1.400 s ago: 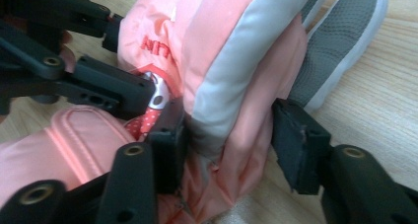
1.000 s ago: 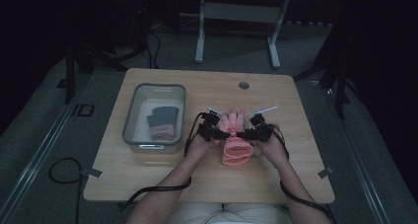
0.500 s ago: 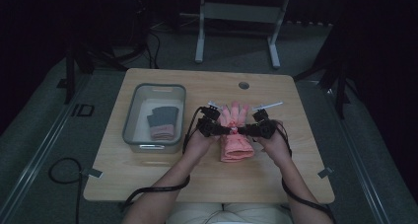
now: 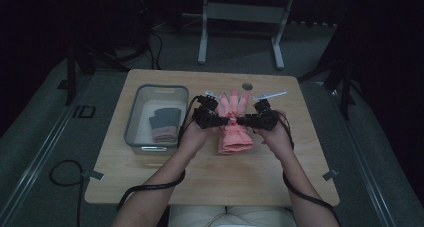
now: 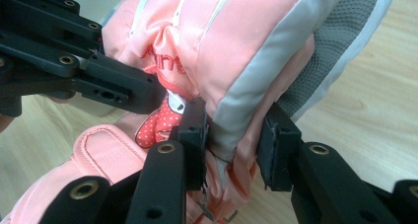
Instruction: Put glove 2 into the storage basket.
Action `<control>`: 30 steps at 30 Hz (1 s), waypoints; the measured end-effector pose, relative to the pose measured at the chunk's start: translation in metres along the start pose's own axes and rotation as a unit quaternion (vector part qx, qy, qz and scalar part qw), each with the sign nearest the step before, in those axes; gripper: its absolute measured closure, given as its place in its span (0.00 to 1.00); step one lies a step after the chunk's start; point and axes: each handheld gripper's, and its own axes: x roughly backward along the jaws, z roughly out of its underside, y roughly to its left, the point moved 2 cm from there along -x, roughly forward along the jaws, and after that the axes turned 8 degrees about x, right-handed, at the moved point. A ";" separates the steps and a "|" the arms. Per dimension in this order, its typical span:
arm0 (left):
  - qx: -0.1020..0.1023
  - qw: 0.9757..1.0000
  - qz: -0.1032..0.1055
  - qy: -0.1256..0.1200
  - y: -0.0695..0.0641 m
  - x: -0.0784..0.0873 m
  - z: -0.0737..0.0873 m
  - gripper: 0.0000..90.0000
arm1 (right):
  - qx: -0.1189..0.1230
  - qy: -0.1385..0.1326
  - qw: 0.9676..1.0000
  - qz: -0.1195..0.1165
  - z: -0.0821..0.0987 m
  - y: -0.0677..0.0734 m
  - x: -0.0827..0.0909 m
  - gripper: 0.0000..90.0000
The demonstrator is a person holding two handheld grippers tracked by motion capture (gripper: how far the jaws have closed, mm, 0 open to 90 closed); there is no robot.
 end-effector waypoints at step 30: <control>0.020 0.997 -0.049 -0.057 0.044 0.107 -0.026 0.83 | 0.061 -0.030 0.997 -0.024 -0.106 0.057 -0.015 0.75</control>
